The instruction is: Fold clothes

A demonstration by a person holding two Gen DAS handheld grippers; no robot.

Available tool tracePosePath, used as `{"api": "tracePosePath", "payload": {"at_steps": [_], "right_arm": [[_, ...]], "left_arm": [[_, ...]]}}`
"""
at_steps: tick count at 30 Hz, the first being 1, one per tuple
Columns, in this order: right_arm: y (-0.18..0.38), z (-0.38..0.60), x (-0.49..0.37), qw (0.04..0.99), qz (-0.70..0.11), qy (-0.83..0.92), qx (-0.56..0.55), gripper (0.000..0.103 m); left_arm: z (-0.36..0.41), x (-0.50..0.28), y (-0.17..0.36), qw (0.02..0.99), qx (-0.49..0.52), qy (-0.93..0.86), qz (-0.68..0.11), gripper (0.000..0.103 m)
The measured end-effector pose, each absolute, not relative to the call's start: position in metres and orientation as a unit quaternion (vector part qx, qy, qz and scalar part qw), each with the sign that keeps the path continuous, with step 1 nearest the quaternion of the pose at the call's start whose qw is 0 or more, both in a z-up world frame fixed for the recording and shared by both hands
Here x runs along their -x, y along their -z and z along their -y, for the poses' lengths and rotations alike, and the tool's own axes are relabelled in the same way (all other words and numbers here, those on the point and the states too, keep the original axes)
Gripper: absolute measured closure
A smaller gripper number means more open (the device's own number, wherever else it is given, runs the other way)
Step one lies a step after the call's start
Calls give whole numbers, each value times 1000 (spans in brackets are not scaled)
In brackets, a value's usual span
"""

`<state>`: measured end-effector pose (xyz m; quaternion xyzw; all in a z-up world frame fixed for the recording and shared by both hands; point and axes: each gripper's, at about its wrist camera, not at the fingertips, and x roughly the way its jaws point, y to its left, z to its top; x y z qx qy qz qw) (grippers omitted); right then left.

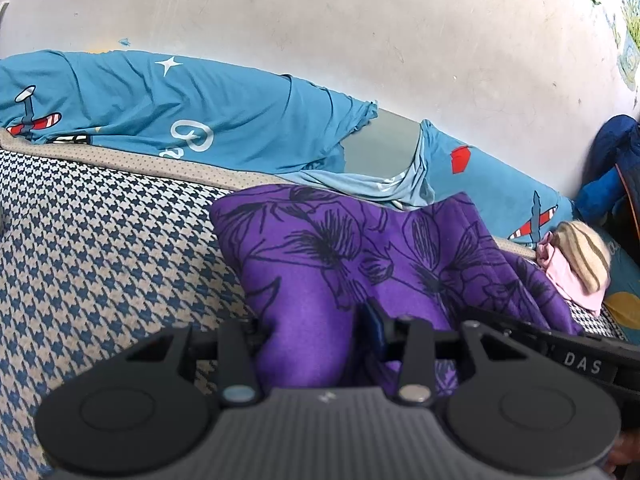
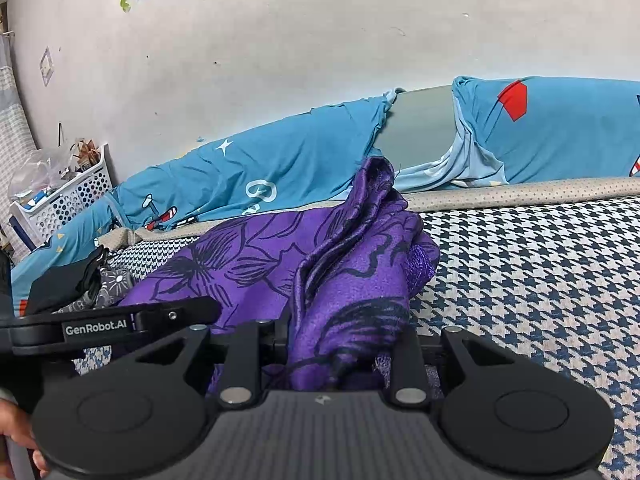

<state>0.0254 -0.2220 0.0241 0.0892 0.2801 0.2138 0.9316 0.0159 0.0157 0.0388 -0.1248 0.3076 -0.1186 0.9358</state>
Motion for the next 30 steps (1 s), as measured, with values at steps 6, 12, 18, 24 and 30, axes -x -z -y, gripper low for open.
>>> {"api": "tracePosePath", "payload": {"at_steps": [6,12,18,24,30], "right_arm": [[-25,226,-22,933,-277,-211,-93,76],[-25,231,-17,934,-276,-206,-95,76],[-24,239,-15,935,-275,-201,-96,76],[-24,244,-15,936,-277,-197,-96,76],[-23,247,-15,935,-280,-193,-98,76]], "left_arm": [[-11,-16,-37,936,121,123,-307,66],[-4,-16,-36,935,119,128,-309,66],[4,-17,-35,934,117,132,-311,66],[11,-18,-33,933,115,135,-314,66],[15,-20,-31,932,115,136,-316,66]]}}
